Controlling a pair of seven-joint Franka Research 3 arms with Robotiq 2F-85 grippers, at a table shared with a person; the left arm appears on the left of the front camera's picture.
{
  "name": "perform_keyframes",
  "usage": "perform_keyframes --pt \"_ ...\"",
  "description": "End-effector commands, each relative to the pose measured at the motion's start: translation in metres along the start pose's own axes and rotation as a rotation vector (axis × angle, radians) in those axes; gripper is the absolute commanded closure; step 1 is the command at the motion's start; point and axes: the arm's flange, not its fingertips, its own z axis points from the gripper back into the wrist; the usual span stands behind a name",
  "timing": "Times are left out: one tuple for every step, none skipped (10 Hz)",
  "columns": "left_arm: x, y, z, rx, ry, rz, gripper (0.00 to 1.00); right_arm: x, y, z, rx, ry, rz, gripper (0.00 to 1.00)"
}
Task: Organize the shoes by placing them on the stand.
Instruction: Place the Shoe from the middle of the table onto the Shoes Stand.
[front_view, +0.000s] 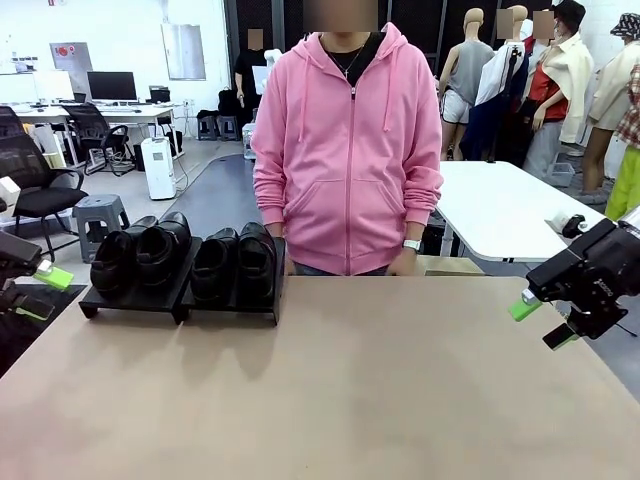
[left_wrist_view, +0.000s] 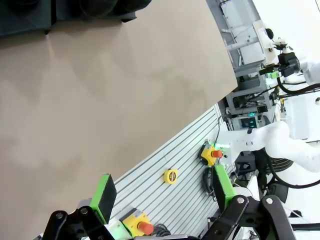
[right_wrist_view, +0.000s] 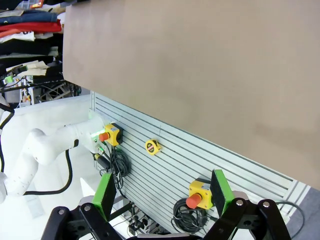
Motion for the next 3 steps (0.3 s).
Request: perform_keyframes --pt "-0.0019 0.0018 0.0017 -0.001 0.01 -0.013 0.0 0.0019 0.0044 0.0034 0.011 0.0 -0.016 0.0" --pt "-0.0019 0.0018 0.0017 -0.001 0.01 -0.013 0.0 0.0019 0.0044 0.0034 0.011 0.0 -0.016 0.0" --pt "-0.0019 0.0018 0.0017 -0.001 0.01 -0.013 0.0 0.0019 0.0044 0.0034 0.011 0.0 -0.016 0.0"
